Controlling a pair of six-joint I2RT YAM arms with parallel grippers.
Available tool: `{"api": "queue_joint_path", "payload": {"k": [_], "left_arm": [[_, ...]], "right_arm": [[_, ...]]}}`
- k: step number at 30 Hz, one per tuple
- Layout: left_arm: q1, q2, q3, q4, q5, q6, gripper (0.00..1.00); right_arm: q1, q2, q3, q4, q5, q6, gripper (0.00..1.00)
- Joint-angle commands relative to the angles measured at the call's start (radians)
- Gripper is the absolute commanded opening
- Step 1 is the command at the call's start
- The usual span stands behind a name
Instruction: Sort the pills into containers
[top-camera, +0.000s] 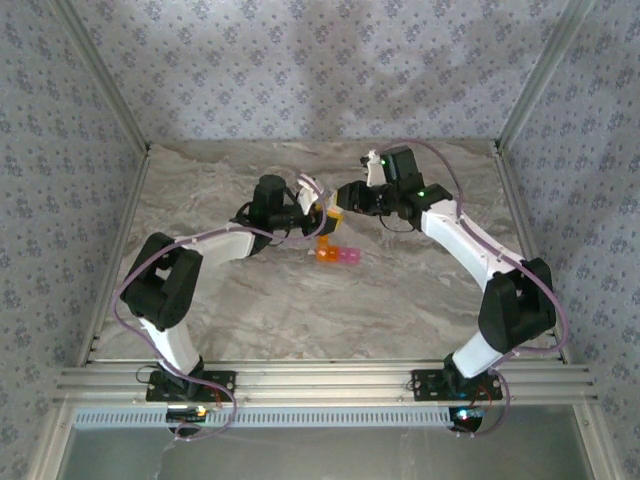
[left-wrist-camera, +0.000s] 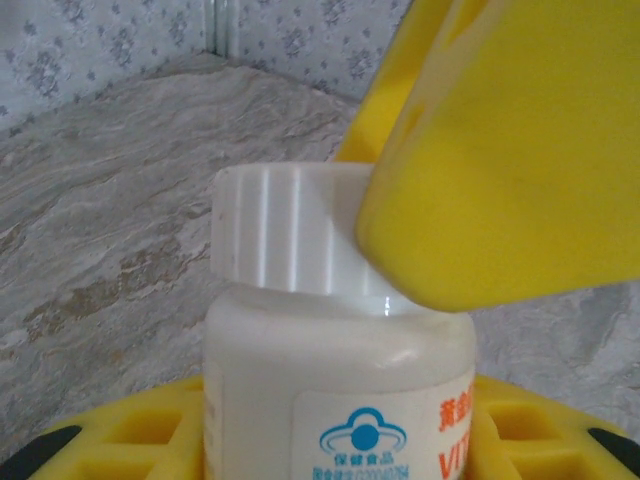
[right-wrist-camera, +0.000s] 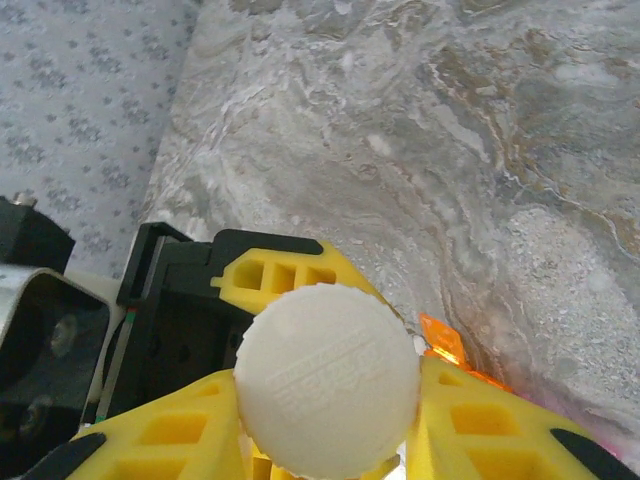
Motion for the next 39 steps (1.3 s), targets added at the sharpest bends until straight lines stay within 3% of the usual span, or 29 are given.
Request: {"api": "queue_joint_path", "payload": {"k": [1,8,18,22,27,31,39], "left_arm": [[-0.055,-0.041,0.011,0.151,-0.023,0.034,0.00],[-0.051,-0.026,0.009,0.165,-0.041,0.030,0.00],[-0.008,-0.034,0.012,0.159,0.005,0.007,0.00],[0.001,-0.042,0.019,0.134,0.055,0.007,0.00],[0.011,-0.041,0.044,0.093,0.140,0.004,0.00],[0.014,-0.036,0.067,0.054,0.184,0.003,0.00],[0.013,-0.035,0.082,0.034,0.201,-0.004,0.00]], "right_arm": [[0.034,0.020,-0.009,0.009,0.050,0.096,0.32],[0.005,0.031,0.074,-0.057,-0.016,0.084,0.41],[-0.090,-0.059,0.122,-0.131,-0.215,-0.103,0.80],[-0.121,-0.090,0.134,-0.193,-0.231,-0.255,0.83],[-0.136,-0.086,0.136,-0.248,-0.218,-0.473,0.80],[-0.165,-0.058,0.142,-0.233,-0.303,-0.492,0.77],[-0.153,-0.035,0.134,-0.202,-0.335,-0.484,0.77]]}}
